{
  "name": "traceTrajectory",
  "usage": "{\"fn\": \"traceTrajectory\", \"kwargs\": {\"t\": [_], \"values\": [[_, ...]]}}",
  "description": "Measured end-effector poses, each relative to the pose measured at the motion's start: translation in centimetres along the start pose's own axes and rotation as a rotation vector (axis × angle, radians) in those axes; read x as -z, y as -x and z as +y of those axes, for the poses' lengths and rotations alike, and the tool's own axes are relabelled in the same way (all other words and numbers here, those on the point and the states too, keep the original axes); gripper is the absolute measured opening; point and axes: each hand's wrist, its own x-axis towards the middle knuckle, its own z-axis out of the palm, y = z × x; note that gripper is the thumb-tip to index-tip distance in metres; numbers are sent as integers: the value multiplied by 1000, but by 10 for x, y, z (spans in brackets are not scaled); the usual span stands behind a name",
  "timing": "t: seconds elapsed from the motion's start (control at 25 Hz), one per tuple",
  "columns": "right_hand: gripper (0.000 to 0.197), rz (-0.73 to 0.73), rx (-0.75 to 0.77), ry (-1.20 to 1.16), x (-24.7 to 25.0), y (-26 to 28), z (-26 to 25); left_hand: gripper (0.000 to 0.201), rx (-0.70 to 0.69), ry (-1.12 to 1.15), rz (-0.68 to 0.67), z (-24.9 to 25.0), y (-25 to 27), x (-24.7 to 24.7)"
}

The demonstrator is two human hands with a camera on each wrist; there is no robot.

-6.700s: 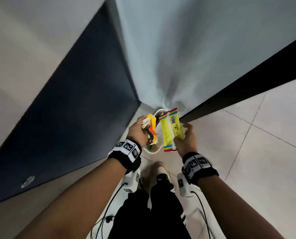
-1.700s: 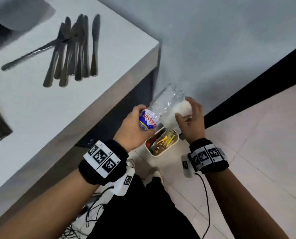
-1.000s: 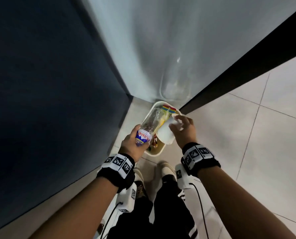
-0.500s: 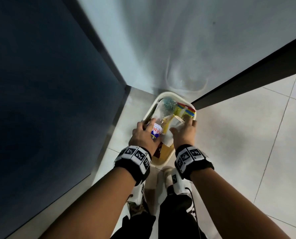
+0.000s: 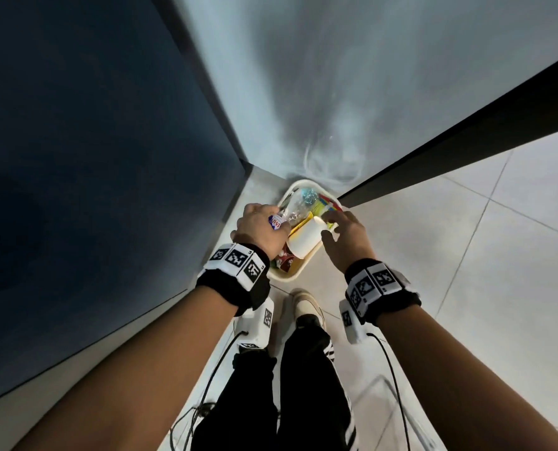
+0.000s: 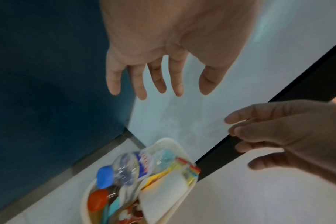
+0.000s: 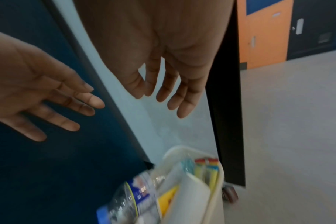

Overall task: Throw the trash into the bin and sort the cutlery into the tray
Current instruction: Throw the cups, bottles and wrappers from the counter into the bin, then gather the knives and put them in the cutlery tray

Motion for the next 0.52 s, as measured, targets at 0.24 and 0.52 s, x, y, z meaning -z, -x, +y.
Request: {"fn": "traceTrajectory", "kwargs": {"t": [0.24,0.52], "values": [[33,-140,212,152,107,51,-104,35,-50,338,-25,80,115,89],[28,-154,517,296,211,123,-231,27,-170,508,155,137,244,204]]}}
